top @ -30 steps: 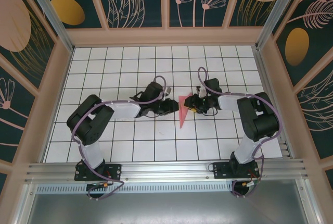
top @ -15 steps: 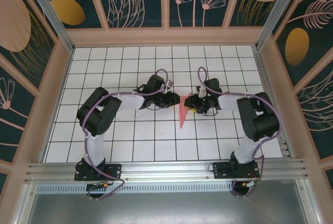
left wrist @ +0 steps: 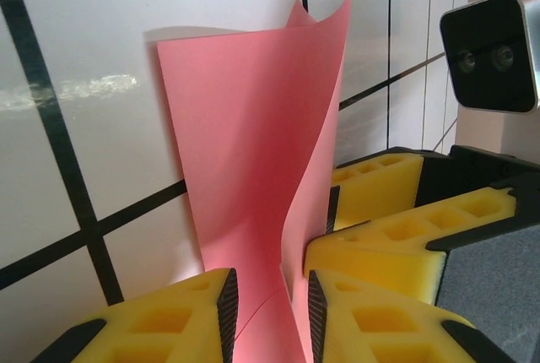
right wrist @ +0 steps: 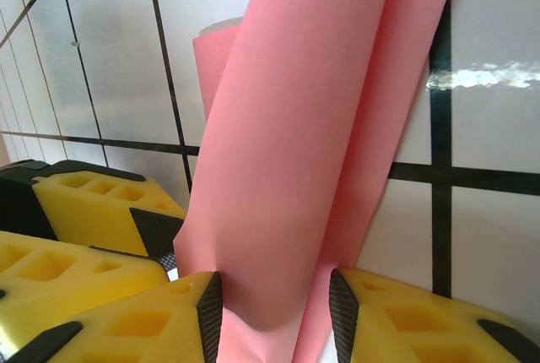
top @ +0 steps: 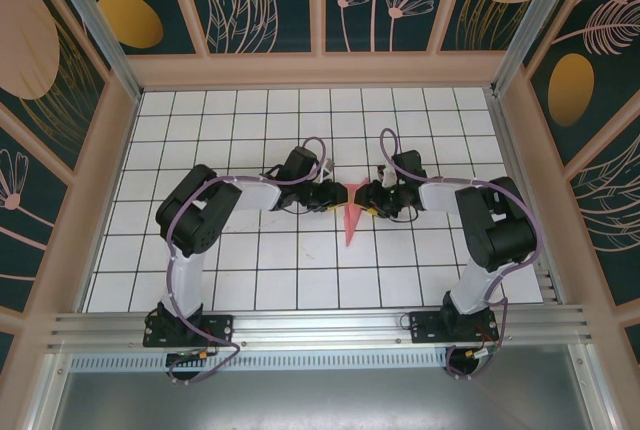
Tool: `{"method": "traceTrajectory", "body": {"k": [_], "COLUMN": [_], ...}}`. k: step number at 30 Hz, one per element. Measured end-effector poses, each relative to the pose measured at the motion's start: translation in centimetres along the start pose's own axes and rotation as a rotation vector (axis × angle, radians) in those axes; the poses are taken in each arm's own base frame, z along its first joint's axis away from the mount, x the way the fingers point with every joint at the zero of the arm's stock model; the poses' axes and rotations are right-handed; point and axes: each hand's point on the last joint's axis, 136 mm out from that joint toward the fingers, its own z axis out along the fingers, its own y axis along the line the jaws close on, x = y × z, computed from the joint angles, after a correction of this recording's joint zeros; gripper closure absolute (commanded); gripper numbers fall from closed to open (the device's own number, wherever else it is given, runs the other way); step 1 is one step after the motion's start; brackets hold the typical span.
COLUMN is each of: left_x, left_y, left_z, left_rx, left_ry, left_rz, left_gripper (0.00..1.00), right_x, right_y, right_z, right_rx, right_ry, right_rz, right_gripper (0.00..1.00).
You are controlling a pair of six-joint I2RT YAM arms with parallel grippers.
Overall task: Fold a paper plane with a square sheet of paper (fold left side to right side)
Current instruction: Fold the wing for the fifth time at the center of the table.
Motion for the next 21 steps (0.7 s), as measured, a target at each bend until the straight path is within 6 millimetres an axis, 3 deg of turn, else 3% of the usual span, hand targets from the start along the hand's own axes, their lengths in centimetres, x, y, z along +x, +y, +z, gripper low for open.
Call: {"method": "traceTrajectory", "body": {"k": [10,21], "left_x": [-0.4,-1.3], "left_y": [0.2,0.2], "left_z": [0.6,0.8], "left_rx": [0.000,-0.029], "left_ry": [0.003,-0.016], "left_rz": [-0.004,0.019], "left_gripper": [0.93,0.95], "right_x": [0.0,0.0], "right_y": [0.0,0.0], "right_z": [0.0,0.0], "right_rx": [0.001,0.003], "right_ry": [0.001,0.003], "right_rz": [0.000,-0.001], "right_gripper": [0.58,0.58]}}
